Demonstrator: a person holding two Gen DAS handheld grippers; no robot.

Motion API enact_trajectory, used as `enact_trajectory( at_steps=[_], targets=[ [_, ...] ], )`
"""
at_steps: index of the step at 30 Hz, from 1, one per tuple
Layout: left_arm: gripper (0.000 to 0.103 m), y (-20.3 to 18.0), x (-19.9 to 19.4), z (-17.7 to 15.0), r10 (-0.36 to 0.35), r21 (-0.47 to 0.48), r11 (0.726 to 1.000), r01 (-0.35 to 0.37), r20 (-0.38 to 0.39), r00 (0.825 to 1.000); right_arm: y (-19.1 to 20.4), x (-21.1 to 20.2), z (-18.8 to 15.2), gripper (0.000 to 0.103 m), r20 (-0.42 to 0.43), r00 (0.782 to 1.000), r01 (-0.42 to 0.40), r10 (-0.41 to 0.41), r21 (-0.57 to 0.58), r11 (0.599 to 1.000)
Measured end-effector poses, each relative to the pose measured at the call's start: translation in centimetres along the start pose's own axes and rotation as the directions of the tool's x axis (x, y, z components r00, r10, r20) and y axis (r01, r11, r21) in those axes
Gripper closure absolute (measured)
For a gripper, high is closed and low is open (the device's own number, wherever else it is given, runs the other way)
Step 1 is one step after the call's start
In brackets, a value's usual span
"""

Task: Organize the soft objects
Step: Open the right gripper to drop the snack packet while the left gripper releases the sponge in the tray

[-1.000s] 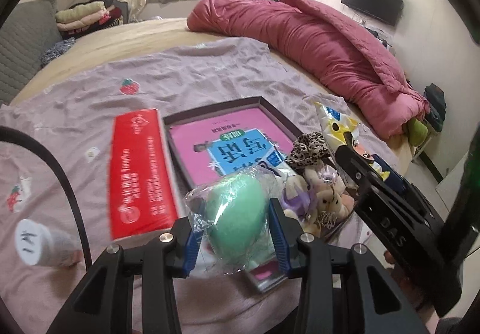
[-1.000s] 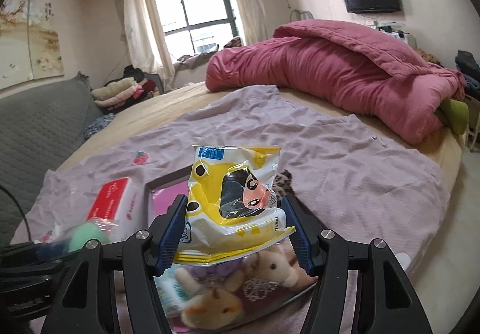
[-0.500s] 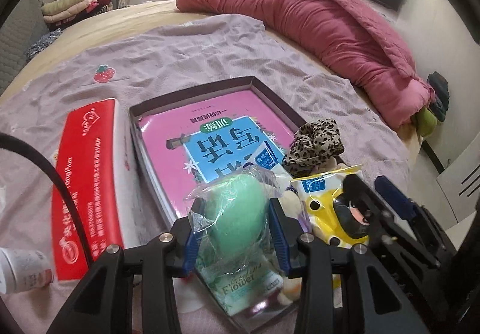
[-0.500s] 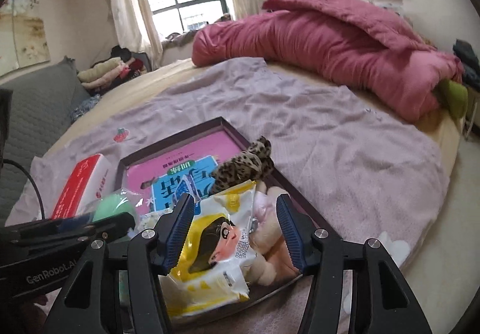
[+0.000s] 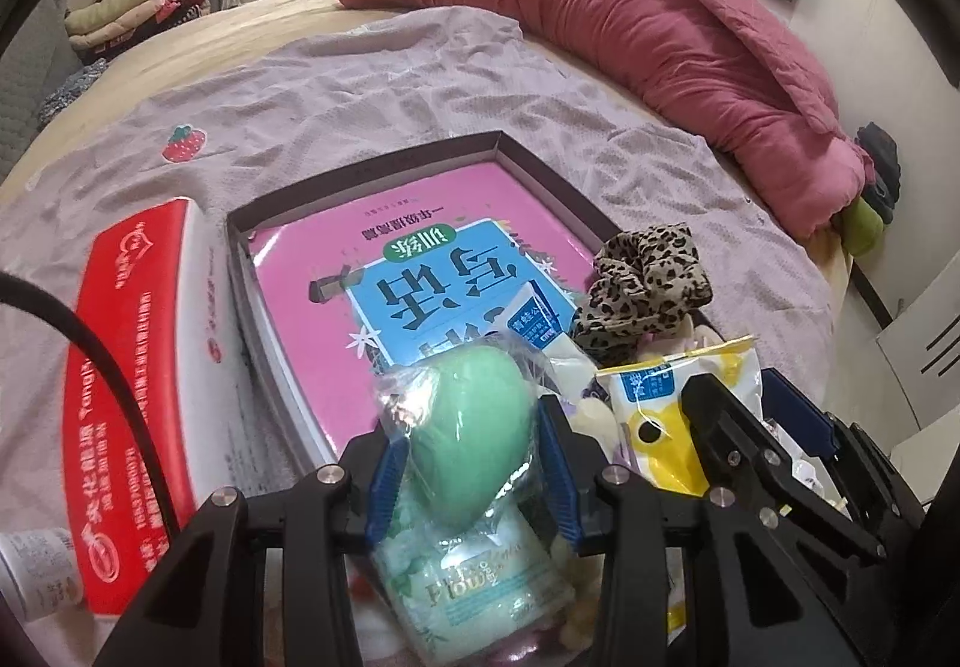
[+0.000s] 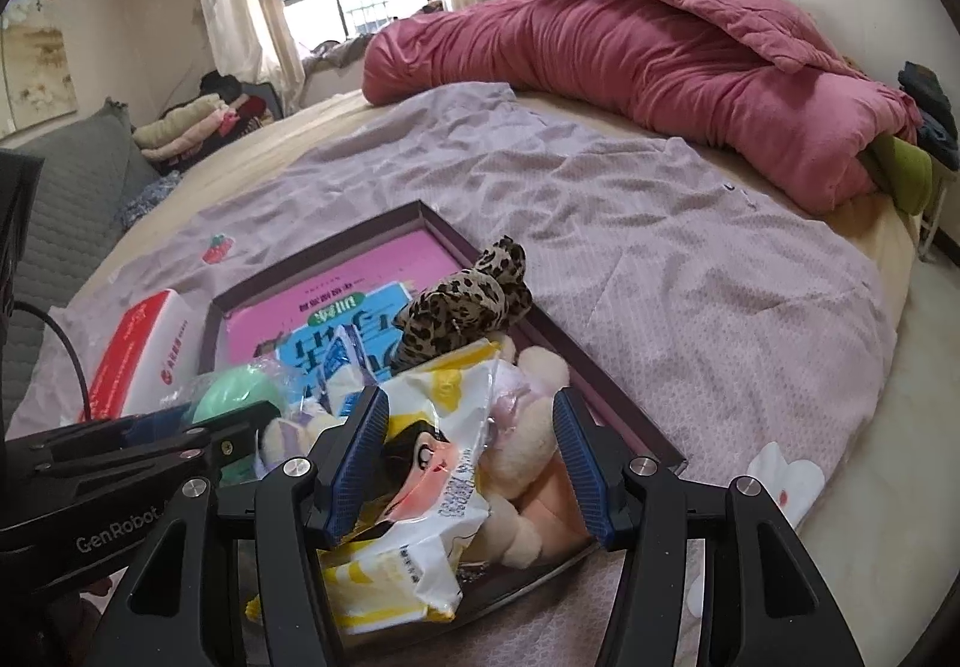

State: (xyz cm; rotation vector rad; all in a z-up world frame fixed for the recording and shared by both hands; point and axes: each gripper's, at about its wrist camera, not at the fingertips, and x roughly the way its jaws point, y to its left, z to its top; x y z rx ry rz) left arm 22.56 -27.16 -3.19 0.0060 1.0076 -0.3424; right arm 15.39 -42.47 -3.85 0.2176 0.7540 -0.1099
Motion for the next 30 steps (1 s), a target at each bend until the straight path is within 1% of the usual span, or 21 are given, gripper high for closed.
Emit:
enact_trajectory(
  at_steps=[9,16,21,25,27,30],
  targets=[
    [0.059,0.7,1.2,0.4,-0.041,-0.035,0.999,0.040,-0.027,0.999,0.0,0.4,0.0,0.044,-0.009,1.000,-0.005,0.005,-0.004,1.000],
    [0.057,1.1,0.6,0.0,-0.054,-0.063,0.997,0.053,-0.014,0.998,-0.1,0.8,0.0,0.038,-0.027,1.000,-0.001,0.001,0.005,1.000],
    [0.054,1.6,0.0,-0.1,-0.069,-0.084,0.994,0.068,-0.007,0.998,-0.3,1.2,0.0,0.034,-0.045,0.999,0.002,-0.001,0.014,1.000],
    [0.051,1.6,-0.4,-0.3,-0.061,-0.075,0.995,0.061,0.007,0.998,-0.4,1.4,0.0,0.030,-0.050,0.999,0.002,-0.001,0.020,1.000],
    [0.050,1.4,-0.8,-0.5,-0.050,-0.066,0.997,0.051,0.017,0.999,-0.4,1.3,0.0,0.030,-0.049,0.999,0.002,-0.001,0.020,1.000],
    [0.046,1.2,-1.4,-0.5,-0.055,-0.060,0.997,0.057,0.031,0.998,-0.4,1.3,-0.1,0.029,-0.047,0.999,0.003,-0.002,0.020,1.000]
  ],
)
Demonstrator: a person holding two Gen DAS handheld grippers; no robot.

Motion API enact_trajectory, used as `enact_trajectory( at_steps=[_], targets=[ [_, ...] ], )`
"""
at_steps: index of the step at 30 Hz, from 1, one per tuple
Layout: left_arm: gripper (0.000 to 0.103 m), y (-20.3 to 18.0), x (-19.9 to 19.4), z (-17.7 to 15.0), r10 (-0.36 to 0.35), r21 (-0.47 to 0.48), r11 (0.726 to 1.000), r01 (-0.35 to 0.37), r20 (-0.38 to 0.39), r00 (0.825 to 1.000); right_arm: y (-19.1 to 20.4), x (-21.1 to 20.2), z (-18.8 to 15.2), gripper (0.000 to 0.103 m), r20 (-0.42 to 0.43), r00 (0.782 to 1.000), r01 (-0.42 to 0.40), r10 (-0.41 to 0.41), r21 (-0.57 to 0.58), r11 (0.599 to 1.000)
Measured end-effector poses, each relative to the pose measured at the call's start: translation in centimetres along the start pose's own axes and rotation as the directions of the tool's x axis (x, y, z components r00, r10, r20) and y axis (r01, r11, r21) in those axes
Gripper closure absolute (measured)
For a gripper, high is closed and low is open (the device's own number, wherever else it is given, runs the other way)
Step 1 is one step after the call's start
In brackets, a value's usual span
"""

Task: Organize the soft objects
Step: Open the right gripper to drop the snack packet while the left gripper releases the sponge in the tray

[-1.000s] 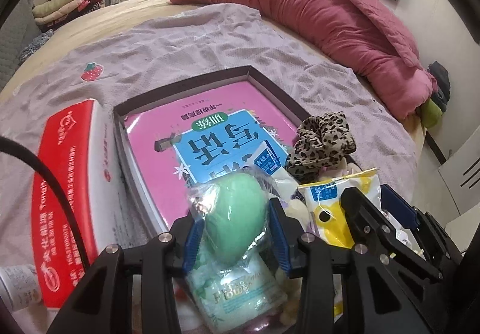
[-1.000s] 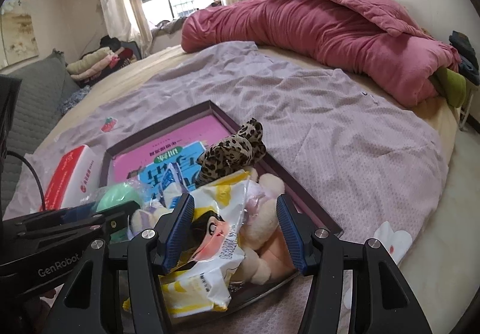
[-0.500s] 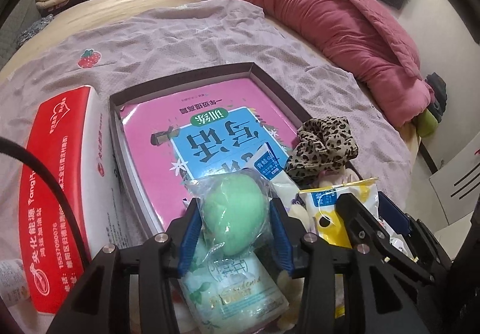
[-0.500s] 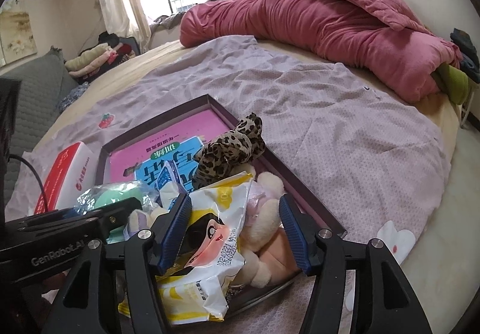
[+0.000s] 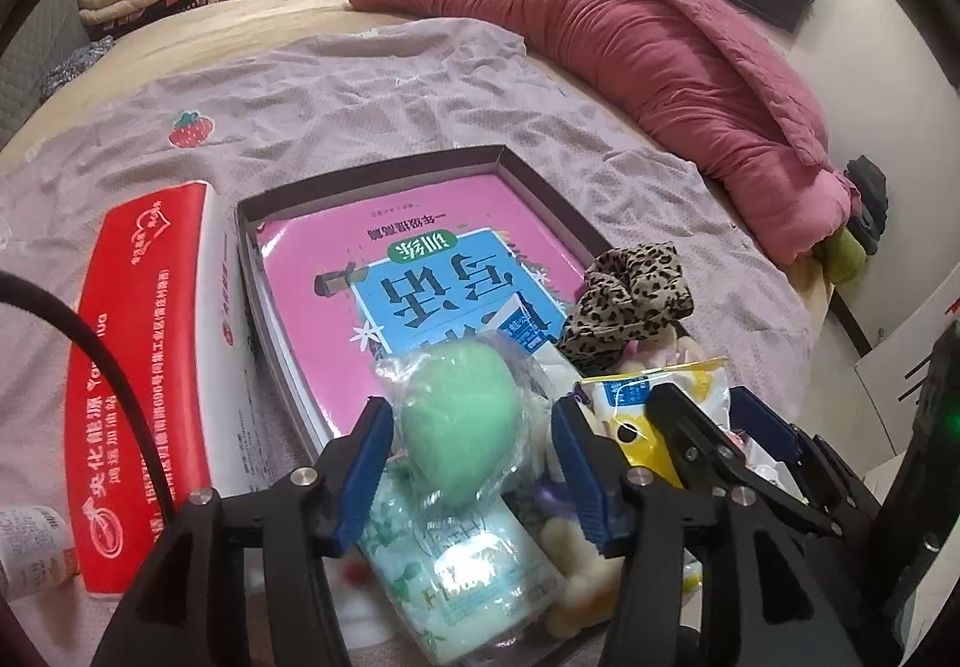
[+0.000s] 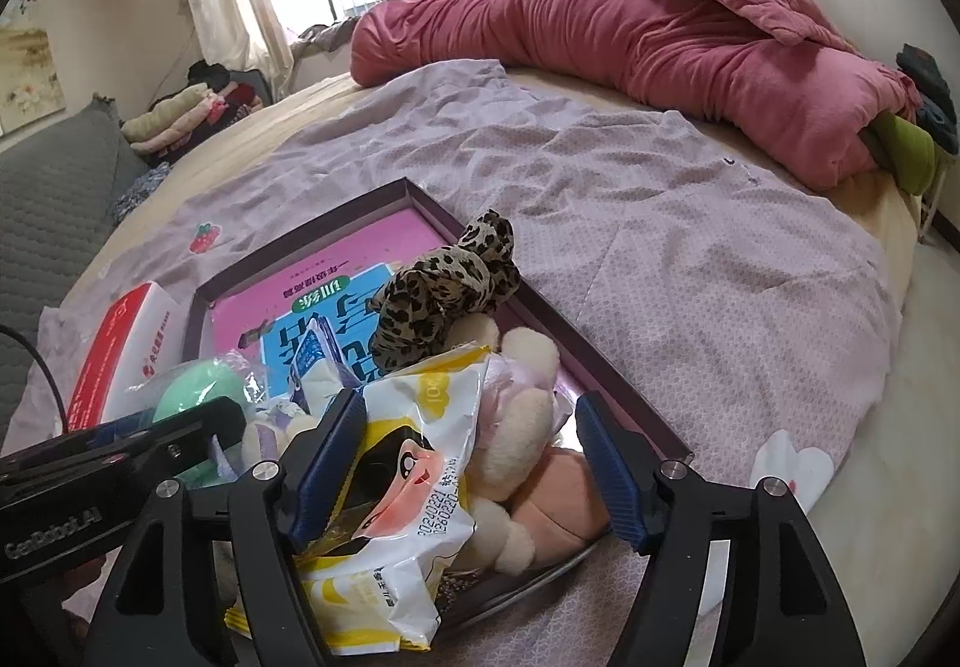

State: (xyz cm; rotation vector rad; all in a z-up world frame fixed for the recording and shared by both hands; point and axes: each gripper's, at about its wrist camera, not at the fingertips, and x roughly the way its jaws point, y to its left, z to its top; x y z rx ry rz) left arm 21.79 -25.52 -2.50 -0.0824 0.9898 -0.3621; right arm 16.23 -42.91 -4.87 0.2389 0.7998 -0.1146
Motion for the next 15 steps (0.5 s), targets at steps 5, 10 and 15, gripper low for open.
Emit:
enact_trajectory(
  at_steps=[5,10,15],
  targets=[
    [0.045,0.0,-0.9,0.0,0.002,-0.001,1.000,-0.002,0.017,1.000,0.1,-0.2,0.0,0.029,0.009,1.000,0.004,-0.004,-0.004,1.000],
    [0.042,0.3,-1.8,-0.2,0.016,-0.009,1.000,-0.016,0.032,0.999,0.1,-0.3,0.0,0.029,0.014,1.000,0.005,-0.005,-0.004,1.000],
    [0.041,0.6,-2.8,-0.6,0.026,-0.020,0.999,-0.025,0.032,0.999,0.0,-0.8,0.0,0.029,0.037,0.999,0.005,-0.005,0.002,1.000]
  ],
)
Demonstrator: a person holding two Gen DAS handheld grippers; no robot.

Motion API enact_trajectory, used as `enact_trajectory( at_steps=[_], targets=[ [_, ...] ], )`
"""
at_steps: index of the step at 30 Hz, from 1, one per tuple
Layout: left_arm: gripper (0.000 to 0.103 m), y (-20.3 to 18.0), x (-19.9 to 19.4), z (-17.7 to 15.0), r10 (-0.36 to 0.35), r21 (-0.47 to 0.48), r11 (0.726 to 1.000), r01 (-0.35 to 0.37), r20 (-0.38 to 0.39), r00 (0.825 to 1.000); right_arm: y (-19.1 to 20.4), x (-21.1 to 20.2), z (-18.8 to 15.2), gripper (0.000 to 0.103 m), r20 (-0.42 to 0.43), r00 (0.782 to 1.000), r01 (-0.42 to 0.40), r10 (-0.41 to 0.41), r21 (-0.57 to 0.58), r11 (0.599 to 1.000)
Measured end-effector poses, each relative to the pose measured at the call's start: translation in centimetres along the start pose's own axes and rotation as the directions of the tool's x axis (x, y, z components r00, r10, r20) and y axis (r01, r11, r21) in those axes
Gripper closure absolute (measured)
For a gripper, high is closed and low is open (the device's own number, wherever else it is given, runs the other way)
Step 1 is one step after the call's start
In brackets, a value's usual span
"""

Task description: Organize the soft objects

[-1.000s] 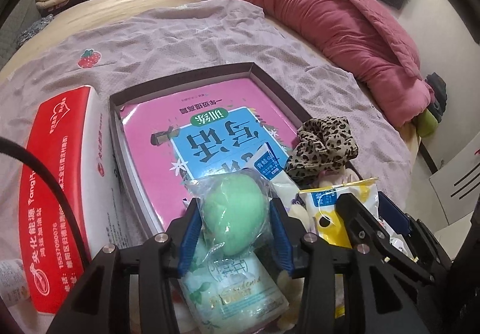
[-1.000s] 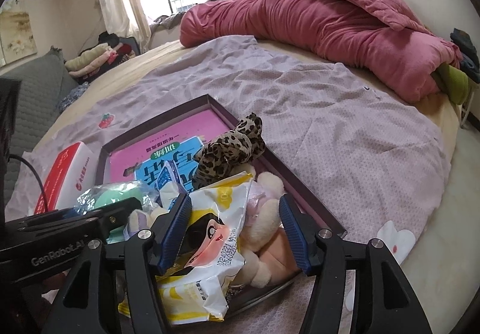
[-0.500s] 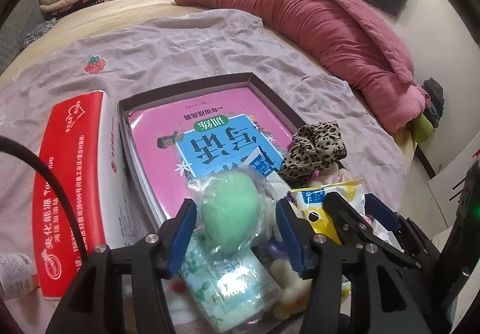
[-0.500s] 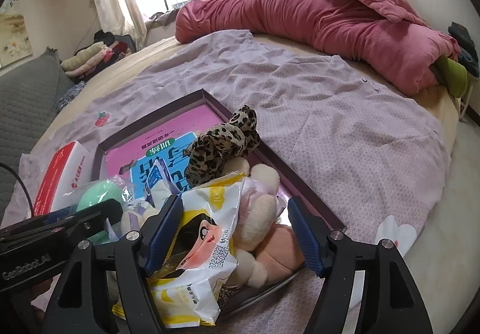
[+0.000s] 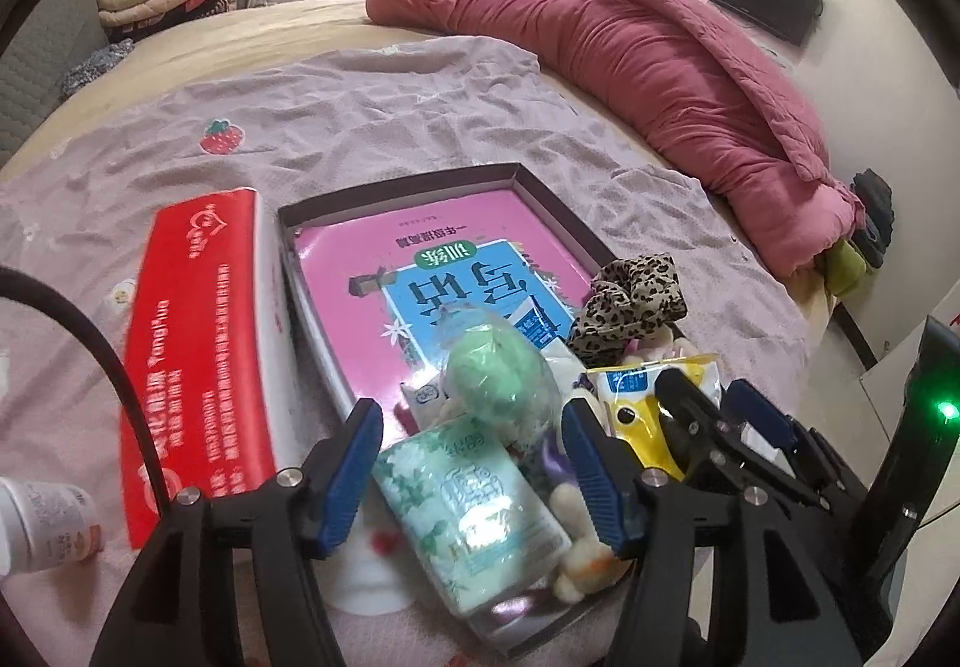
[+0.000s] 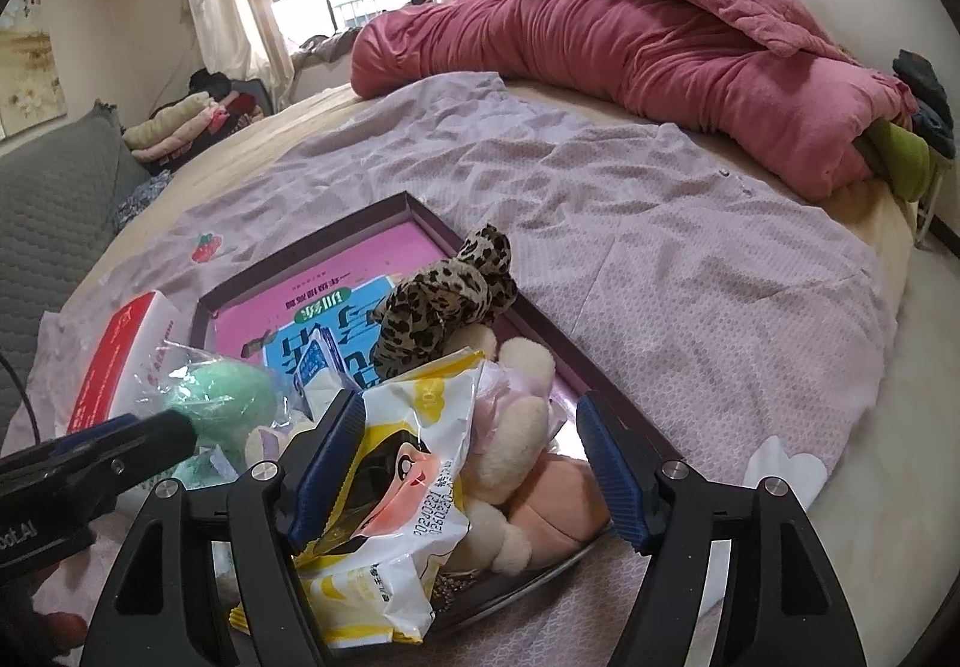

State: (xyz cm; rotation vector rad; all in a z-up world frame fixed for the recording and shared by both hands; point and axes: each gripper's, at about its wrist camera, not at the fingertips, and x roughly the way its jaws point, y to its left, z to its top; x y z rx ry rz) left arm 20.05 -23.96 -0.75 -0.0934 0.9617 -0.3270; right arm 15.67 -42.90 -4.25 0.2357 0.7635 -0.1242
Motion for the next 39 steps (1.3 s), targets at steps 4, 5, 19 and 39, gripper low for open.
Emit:
enact_trajectory(
  at_steps=[4,5,19,39],
  targets=[
    [0.041,0.0,-1.4,-0.5,0.006,-0.001,1.000,-0.006,0.019,1.000,-0.1,-1.1,0.0,0.029,0.048,0.999,0.007,-0.008,0.007,1.000],
    [0.041,0.1,-1.8,-0.7,0.000,-0.003,1.000,0.000,0.023,1.000,-0.1,-1.3,0.1,0.028,0.061,0.998,0.012,-0.012,0.007,1.000],
    [0.038,1.4,-6.5,-2.7,0.042,-0.026,0.999,-0.040,0.074,0.996,1.6,-7.4,-0.1,0.026,0.249,0.969,0.013,-0.013,0.005,1.000],
    [0.037,3.0,-13.4,-5.7,0.053,-0.031,0.998,-0.049,0.131,0.990,5.3,-17.3,-2.4,0.026,0.242,0.970,-0.017,0.021,-0.018,1.000]
  ],
)
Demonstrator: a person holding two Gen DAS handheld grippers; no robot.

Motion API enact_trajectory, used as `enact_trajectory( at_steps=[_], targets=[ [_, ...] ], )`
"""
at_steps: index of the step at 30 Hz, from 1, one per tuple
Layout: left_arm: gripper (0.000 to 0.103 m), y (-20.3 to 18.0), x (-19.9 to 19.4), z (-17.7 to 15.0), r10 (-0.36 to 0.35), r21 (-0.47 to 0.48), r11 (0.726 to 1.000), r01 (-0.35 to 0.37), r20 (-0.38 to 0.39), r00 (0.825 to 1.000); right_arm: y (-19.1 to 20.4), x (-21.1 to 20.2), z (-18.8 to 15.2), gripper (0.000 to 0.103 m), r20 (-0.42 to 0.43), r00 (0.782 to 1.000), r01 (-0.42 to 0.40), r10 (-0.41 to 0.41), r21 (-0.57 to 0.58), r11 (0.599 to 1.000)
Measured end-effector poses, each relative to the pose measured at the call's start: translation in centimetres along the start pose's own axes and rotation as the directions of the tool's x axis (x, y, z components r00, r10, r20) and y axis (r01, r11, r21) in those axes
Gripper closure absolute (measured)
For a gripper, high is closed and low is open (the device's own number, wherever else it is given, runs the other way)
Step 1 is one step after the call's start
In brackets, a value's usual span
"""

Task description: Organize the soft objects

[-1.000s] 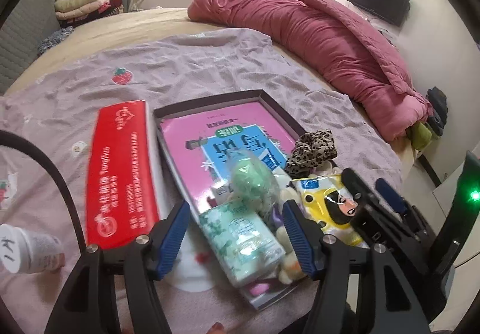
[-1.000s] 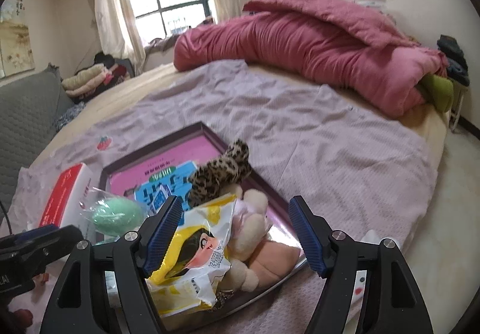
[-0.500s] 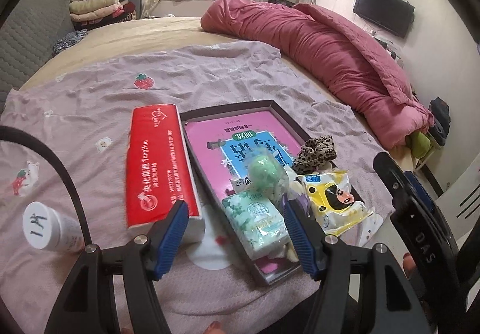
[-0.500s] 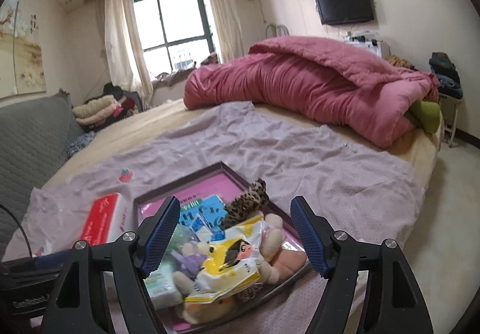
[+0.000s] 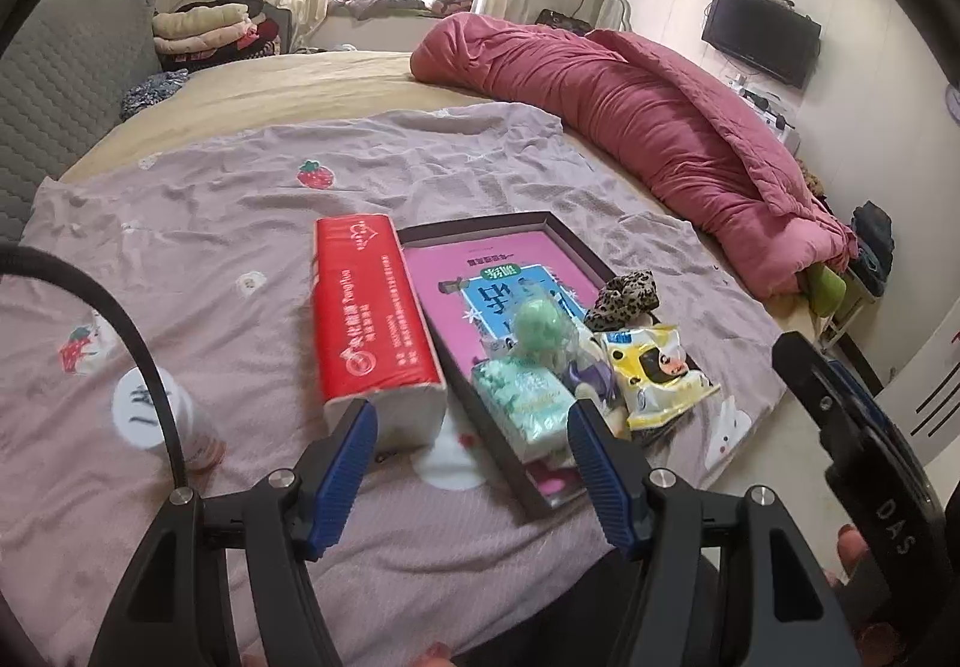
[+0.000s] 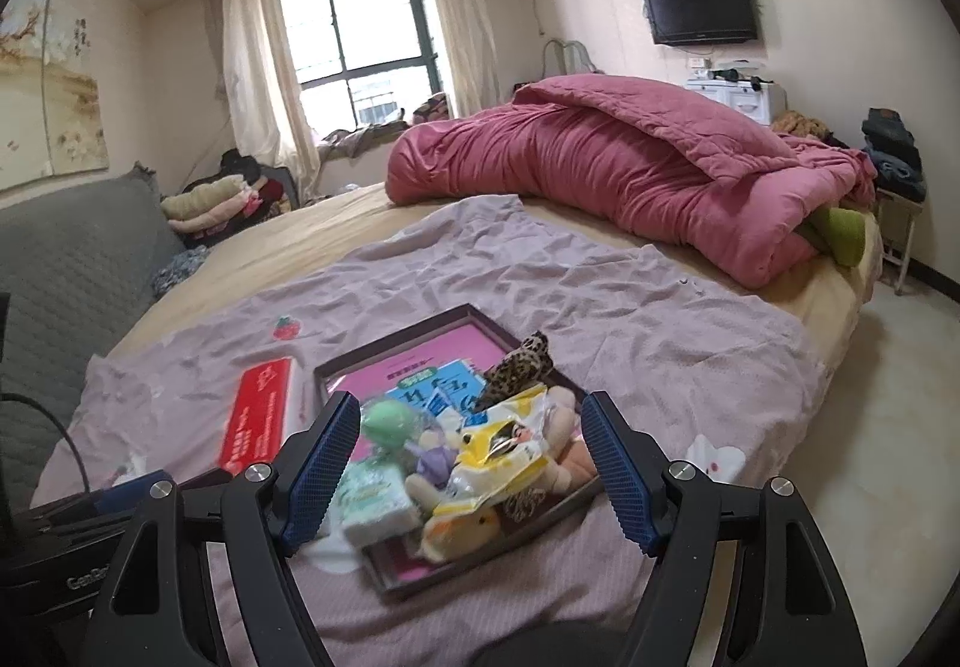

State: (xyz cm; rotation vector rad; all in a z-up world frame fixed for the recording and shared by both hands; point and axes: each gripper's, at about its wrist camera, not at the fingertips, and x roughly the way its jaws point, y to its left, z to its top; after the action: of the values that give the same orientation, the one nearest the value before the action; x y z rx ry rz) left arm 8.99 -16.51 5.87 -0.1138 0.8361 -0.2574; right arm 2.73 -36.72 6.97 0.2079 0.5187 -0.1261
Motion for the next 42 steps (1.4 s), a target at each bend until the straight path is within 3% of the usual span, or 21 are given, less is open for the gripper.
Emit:
enact_trajectory(
  at_steps=[12,20,33,42],
  targets=[
    [0.037,1.6,-4.0,-1.4,0.007,-0.023,1.000,-0.006,0.029,1.000,3.2,-4.1,-0.1,0.026,-0.004,1.000,0.004,-0.005,-0.121,0.993],
    [0.037,1.5,-5.5,-2.3,0.011,-0.004,1.000,-0.010,0.037,0.999,3.9,-4.8,-0.6,0.026,-0.047,0.999,0.012,-0.019,-0.137,0.990],
    [0.037,1.2,-5.5,-4.0,0.054,0.016,0.998,-0.054,-0.008,0.999,2.6,-2.5,-3.6,0.026,-0.183,0.981,0.046,-0.069,-0.126,0.991],
    [0.037,0.5,-4.4,-5.0,0.057,0.041,0.998,-0.055,-0.044,0.997,1.9,-1.8,-5.0,0.026,-0.221,0.974,0.030,-0.055,-0.117,0.993]
  ],
)
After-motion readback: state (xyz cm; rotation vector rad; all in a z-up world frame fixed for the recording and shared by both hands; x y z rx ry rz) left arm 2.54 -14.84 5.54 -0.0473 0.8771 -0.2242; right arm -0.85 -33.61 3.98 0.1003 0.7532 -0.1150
